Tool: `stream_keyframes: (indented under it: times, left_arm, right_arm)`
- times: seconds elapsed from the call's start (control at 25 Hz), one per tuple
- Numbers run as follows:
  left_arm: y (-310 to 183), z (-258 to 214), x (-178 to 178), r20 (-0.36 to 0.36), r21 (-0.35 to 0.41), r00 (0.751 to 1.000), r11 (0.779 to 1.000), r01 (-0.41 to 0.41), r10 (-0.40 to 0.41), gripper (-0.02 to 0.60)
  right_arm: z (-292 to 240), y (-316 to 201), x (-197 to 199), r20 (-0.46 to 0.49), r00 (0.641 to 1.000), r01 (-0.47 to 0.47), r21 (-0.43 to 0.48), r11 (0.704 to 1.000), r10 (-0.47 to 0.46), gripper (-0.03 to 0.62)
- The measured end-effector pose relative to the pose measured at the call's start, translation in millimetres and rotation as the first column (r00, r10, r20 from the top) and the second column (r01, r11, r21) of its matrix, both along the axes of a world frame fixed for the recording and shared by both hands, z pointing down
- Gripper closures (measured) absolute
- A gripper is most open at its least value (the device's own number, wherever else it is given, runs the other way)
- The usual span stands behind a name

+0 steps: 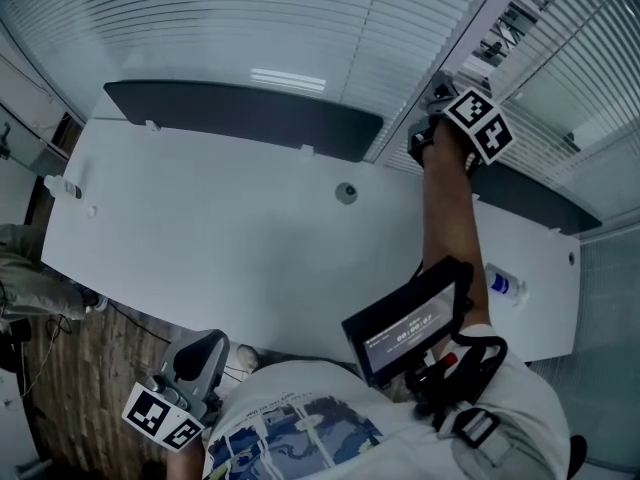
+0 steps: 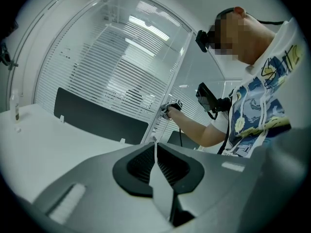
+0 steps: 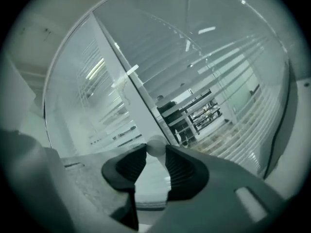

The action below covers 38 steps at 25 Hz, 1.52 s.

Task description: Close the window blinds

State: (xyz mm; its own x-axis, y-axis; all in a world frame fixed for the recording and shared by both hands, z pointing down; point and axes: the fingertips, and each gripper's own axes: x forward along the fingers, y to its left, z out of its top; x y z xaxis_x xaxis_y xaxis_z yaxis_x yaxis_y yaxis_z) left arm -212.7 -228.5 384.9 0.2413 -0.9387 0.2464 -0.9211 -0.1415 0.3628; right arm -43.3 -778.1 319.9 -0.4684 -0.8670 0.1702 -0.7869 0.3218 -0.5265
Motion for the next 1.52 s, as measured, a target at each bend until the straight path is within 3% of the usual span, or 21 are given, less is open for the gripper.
stream_keyframes:
  times: [0.12, 0.32, 0.4, 0.56, 0.6, 0.64, 0.68, 0.8, 0.84, 0.92, 1.04, 1.12, 1.36, 1.44, 1.52]
  left_arm:
    - [1, 0, -2, -0.004, -0.001, 1.000, 1.000, 0.002, -0.002, 0.560]
    - [1, 1, -3, -0.013, -0.002, 1.000, 1.000, 0.004, -0.004, 0.560]
    - [1, 2, -2, -0.015, -0.001, 1.000, 1.000, 0.002, -0.002, 0.560]
    - [2, 3, -1, -0.014, 0.006, 1.000, 1.000, 0.003, -0.003, 0.560]
    - [2, 2, -2, -0.015, 0.006, 1.000, 1.000, 0.002, -0.002, 0.560]
    - [2, 2, -2, -0.016, 0.006, 1.000, 1.000, 0.002, -0.002, 0.560]
    - [2, 2, -2, -0.016, 0.005, 1.000, 1.000, 0.000, 0.000, 0.560]
    - [1, 1, -2, -0.016, 0.003, 1.000, 1.000, -0.006, 0.006, 0.560]
    - [0, 1, -2, -0.015, 0.003, 1.000, 1.000, -0.008, 0.008, 0.560]
    - [0, 0, 0, -0.012, 0.005, 1.000, 1.000, -0.012, 0.012, 0.560]
    - [0, 0, 1, -0.012, 0.007, 1.000, 1.000, -0.016, 0.016, 0.560]
    - [0, 1, 1, -0.012, 0.007, 1.000, 1.000, -0.017, 0.017, 0.560]
    - [0, 2, -3, -0.025, 0.006, 1.000, 1.000, -0.011, 0.011, 0.560]
    - [0, 4, -2, -0.023, 0.006, 1.000, 1.000, -0.015, 0.015, 0.560]
    - [1, 5, -3, -0.019, 0.006, 1.000, 1.000, -0.017, 0.017, 0.560]
  right_arm:
    - [-1, 1, -2, -0.224, 0.974, -0.022, 0.056, 0.998, 0.034, 0.471]
    - [0, 1, -3, -0.494, 0.864, -0.027, 0.152, 0.988, 0.100, 0.471]
    - [0, 2, -4, -0.586, 0.800, -0.016, 0.202, 0.979, 0.133, 0.471]
    - [-3, 4, -10, -0.758, 0.620, 0.047, 0.291, 0.956, 0.200, 0.473]
    - [-3, 4, -9, -0.771, 0.601, 0.052, 0.300, 0.952, 0.210, 0.473]
    - [-4, 3, -9, -0.760, 0.615, 0.049, 0.302, 0.952, 0.209, 0.471]
    - [-4, 3, -8, -0.721, 0.665, 0.039, 0.295, 0.955, 0.195, 0.471]
    - [-2, 2, -4, -0.465, 0.879, 0.000, 0.218, 0.976, 0.104, 0.467]
    - [-2, 2, -3, -0.374, 0.925, -0.003, 0.181, 0.984, 0.071, 0.466]
    - [1, 3, -3, -0.203, 0.979, 0.003, 0.104, 0.995, 0.018, 0.464]
    - [1, 3, 0, 0.013, 1.000, 0.009, 0.028, 1.000, -0.009, 0.464]
    - [-5, 1, 4, 0.044, 0.999, -0.006, 0.032, 0.999, 0.004, 0.465]
    - [-9, 0, 2, -0.113, 0.993, -0.010, 0.077, 0.997, 0.019, 0.470]
    - [-10, 3, 0, -0.232, 0.971, -0.026, 0.115, 0.993, 0.052, 0.470]
    - [-10, 5, -2, -0.378, 0.922, -0.026, 0.163, 0.986, 0.087, 0.470]
